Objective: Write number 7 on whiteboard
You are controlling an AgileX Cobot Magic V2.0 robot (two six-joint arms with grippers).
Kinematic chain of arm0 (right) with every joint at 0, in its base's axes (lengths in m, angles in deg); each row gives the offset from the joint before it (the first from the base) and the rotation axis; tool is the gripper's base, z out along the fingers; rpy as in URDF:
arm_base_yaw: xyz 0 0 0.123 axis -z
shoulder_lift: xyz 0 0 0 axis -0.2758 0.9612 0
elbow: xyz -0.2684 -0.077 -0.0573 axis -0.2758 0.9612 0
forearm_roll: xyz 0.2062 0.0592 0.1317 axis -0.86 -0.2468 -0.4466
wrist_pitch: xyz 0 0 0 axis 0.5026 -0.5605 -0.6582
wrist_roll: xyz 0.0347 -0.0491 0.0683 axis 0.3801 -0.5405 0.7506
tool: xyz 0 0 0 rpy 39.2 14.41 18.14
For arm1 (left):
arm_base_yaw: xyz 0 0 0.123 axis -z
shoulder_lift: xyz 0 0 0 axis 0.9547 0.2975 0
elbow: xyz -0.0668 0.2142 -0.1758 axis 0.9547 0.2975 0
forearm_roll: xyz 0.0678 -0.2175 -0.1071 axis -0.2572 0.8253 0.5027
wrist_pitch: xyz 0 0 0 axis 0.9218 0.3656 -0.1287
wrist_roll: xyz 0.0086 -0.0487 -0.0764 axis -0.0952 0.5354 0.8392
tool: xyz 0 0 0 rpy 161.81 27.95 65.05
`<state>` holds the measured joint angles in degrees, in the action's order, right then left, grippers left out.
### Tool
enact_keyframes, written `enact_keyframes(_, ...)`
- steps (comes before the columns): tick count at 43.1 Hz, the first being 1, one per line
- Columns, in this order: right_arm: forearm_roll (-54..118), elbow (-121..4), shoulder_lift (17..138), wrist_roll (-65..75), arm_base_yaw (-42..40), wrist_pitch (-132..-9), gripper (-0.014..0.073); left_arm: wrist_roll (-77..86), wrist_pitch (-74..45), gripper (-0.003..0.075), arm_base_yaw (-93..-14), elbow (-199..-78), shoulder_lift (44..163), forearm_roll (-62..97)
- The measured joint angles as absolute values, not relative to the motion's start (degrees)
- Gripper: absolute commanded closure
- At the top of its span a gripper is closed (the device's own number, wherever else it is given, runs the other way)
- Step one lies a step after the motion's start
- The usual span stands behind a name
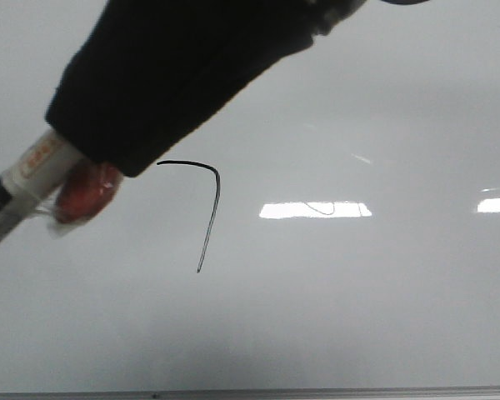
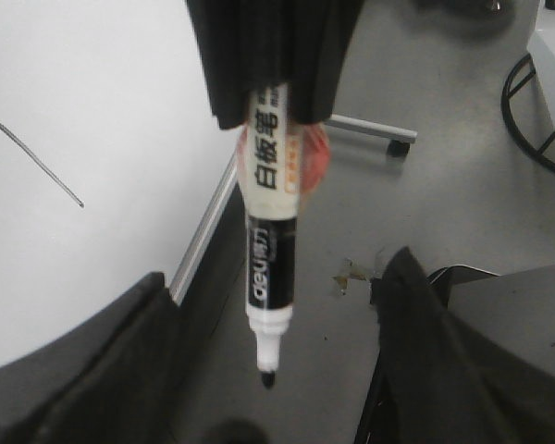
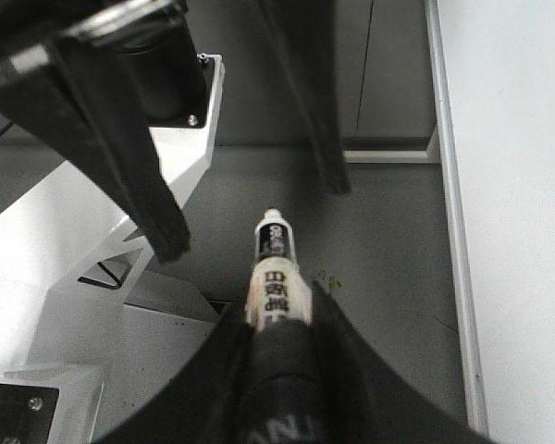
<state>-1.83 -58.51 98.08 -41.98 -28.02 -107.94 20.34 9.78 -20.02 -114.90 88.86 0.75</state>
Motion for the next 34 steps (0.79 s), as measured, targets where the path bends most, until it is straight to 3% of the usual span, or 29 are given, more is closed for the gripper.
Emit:
enact_keyframes(7, -1.8, -58.8, 98.1, -42.0, -28.9, -107.7, 0.0662, 20.3, 8.2, 0.0393, -20.0, -115.0, 91.6, 0.7)
enact_keyframes(26, -1.8, -58.9, 98.1, -42.0, -29.0, -106.2, 0.0652, 19.6, 5.1, 0.0741, -20.0, -115.0, 93.5, 0.4)
enact_keyframes(30, -1.8, -58.9, 98.1, -42.1, -29.0, -106.0, 0.0565, 19.3, 5.0, 0.0741, -20.0, -115.0, 93.5, 0.2)
enact_keyframes(34, -2.1, -58.9, 98.1, -42.2, -29.0, -105.6, 0.0373, 19.3, 4.8, 0.0741, -20.0, -115.0, 93.5, -0.2)
